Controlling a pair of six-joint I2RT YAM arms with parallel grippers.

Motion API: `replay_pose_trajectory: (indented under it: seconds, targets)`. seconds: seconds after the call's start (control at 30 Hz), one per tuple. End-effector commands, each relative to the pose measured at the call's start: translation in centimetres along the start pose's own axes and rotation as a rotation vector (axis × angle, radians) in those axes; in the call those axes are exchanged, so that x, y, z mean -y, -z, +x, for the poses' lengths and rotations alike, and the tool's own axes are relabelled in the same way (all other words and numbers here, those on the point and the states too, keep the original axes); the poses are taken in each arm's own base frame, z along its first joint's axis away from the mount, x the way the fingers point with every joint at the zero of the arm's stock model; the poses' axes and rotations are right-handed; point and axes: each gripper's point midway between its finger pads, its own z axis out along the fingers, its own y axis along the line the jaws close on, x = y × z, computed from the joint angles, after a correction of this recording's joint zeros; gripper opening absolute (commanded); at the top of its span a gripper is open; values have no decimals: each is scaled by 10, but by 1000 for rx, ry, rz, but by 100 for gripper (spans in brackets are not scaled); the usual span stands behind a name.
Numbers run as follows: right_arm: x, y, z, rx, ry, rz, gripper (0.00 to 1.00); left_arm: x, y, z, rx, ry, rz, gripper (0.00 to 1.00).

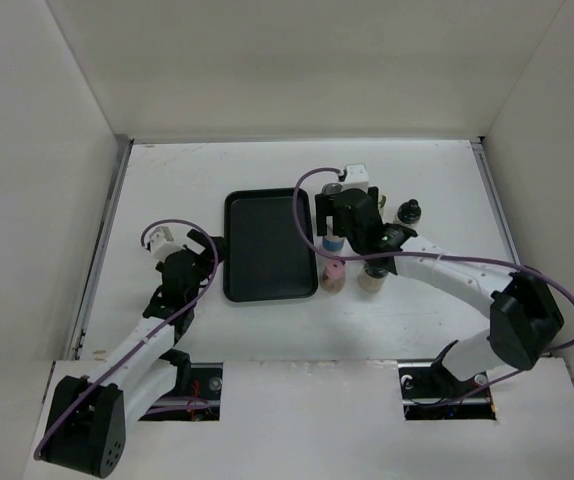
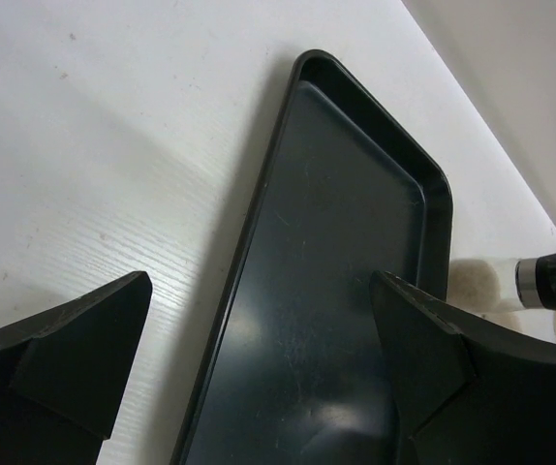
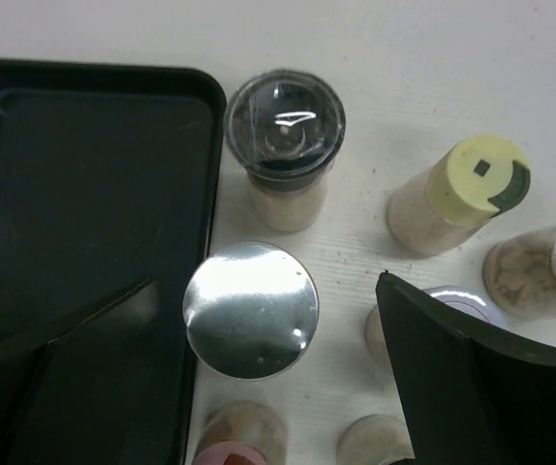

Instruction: Organize the condiment bottles

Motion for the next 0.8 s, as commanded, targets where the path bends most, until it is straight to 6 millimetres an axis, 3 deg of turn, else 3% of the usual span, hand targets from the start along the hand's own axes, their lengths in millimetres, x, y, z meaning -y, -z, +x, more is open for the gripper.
replay_pose_trajectory:
  seconds: [0.0, 0.27, 0.4, 0.47, 0.6, 0.77]
  targets:
    - [-7, -5, -19, 24, -7, -14, 100, 7, -1, -2, 11, 21, 35, 100]
    - [-12, -26, 2, -31, -6, -33, 97, 5, -3, 2, -3, 22, 33, 100]
    - [-12, -31, 11, -54, -17, -26, 79, 6, -1, -2, 10, 26, 39, 100]
    - [-13, -28, 8, -48, -19, -31, 64, 3, -2, -2, 13, 25, 29, 100]
    - [-5, -10, -21, 35, -51, -17, 46, 5, -2, -2, 13, 27, 36, 100]
    - [-3, 33, -87, 205, -68, -29, 45, 1, -2, -4, 19, 38, 19, 100]
